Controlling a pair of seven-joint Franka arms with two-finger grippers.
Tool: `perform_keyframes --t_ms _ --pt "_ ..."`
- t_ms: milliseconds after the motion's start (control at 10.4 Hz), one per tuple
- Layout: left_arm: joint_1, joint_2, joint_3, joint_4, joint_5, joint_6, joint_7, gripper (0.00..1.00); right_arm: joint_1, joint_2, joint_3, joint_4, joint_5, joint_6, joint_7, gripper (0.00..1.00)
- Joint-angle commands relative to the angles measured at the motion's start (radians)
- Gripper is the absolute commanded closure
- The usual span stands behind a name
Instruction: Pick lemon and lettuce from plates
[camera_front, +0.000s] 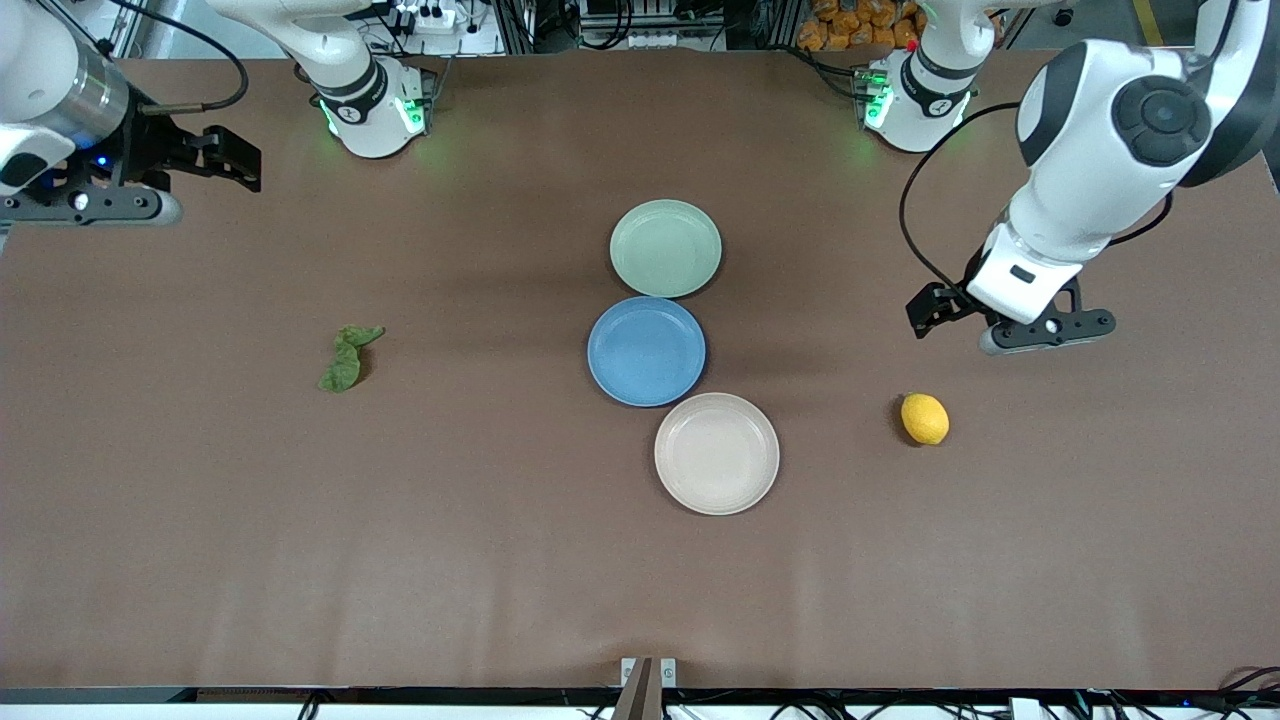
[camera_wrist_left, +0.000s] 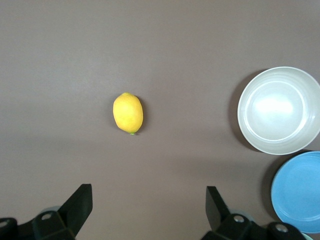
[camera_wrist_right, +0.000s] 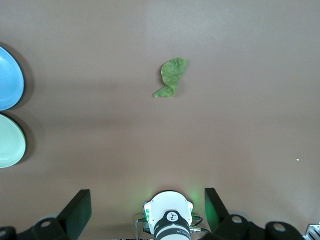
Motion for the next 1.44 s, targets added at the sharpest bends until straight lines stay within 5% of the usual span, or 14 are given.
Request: perform_keyframes --t_ms 0,289,674,1349 --pt "0.006 -0.003 0.002 0.044 -0.004 -0.037 0.020 0.00 -0.007 -0.074 0.001 -0.090 0.018 0.039 -0.004 0.00" --pt "0.035 0.006 0.005 0.173 -0.009 -0.183 0.028 0.00 -0.011 -0.042 0.001 -0.014 0.020 0.001 -0.019 0.00" --pt "0.063 0.014 -0.003 0.237 -0.018 -0.225 0.026 0.00 -0.016 0.061 0.000 0.098 0.055 -0.063 -0.014 0.00" --pt "0.037 0.018 0.002 0.250 -0.007 -0.228 0.019 0.00 -0.046 0.101 0.000 0.169 0.058 -0.064 -0.008 0.00"
